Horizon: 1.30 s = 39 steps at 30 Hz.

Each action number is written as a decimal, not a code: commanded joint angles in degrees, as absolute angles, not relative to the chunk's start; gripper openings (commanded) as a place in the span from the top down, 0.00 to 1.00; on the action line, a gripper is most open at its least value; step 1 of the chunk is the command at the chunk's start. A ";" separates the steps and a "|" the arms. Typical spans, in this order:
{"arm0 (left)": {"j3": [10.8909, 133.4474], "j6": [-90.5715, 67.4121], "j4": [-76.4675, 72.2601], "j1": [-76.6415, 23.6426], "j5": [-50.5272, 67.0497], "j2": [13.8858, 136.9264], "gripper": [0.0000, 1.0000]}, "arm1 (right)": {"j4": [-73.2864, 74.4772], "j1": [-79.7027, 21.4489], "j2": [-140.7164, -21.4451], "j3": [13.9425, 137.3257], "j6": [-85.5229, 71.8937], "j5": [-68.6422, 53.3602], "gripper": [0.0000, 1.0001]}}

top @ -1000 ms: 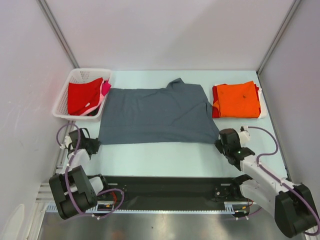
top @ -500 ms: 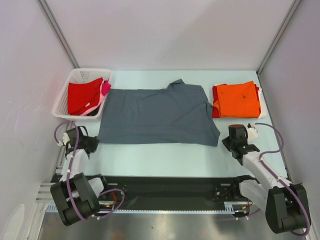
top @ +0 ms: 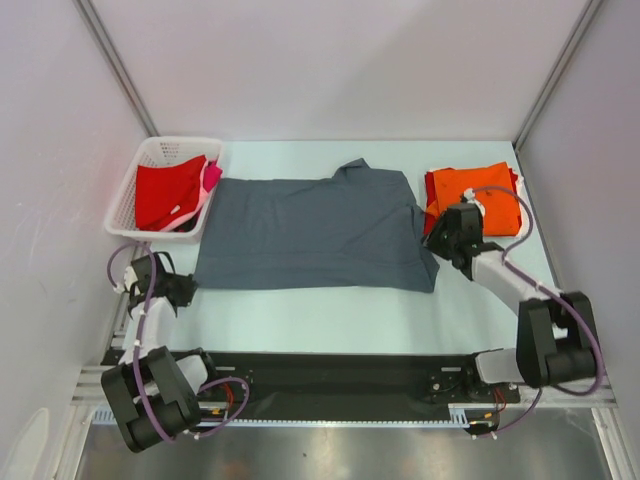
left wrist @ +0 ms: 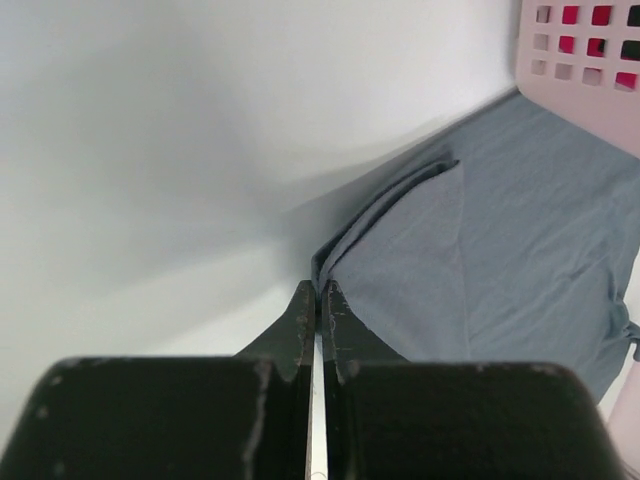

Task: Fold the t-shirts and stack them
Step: Fold the tshirt

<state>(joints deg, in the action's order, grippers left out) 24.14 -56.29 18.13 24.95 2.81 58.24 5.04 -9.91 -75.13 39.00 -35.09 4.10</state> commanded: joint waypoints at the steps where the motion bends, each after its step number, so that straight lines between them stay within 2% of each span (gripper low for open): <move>1: 26.10 -54.32 18.37 26.19 1.93 58.62 1.00 | 3.07 -11.07 -80.93 45.69 -30.50 5.78 0.63; 8: 24.61 -54.05 16.88 26.28 1.50 57.05 1.00 | 7.62 -12.57 -98.75 62.80 -27.95 11.85 0.68; 10: 23.82 -53.96 16.53 26.28 1.49 55.82 1.00 | 9.75 -12.57 -102.38 67.47 -26.29 15.97 0.75; 13: 22.51 -53.96 15.39 26.19 1.23 54.50 1.00 | 14.75 -11.96 -110.02 76.18 -25.58 20.47 0.81; 21: 22.24 -53.26 14.24 26.19 0.97 55.72 1.00 | 20.03 -4.41 -120.14 85.51 -26.90 17.15 0.82; 27: 22.06 -53.17 13.36 26.28 1.23 56.78 1.00 | 19.78 -2.38 -118.57 85.43 -25.93 16.79 0.72; 35: 21.80 -52.73 13.18 26.19 1.32 56.78 1.00 | 21.89 1.23 -119.18 87.54 -25.49 14.77 0.69; 38: 21.80 -52.82 13.45 26.19 0.97 57.04 0.99 | 21.54 1.06 -118.04 87.01 -25.31 13.37 0.66; 39: 21.71 -52.91 13.62 26.19 1.05 56.87 0.98 | 21.19 0.88 -116.30 86.14 -25.40 12.32 0.62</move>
<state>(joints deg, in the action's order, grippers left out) 22.04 -53.93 15.03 25.32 2.68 56.99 20.05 -0.75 -119.39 85.56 -26.92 10.70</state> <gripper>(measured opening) 0.021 0.362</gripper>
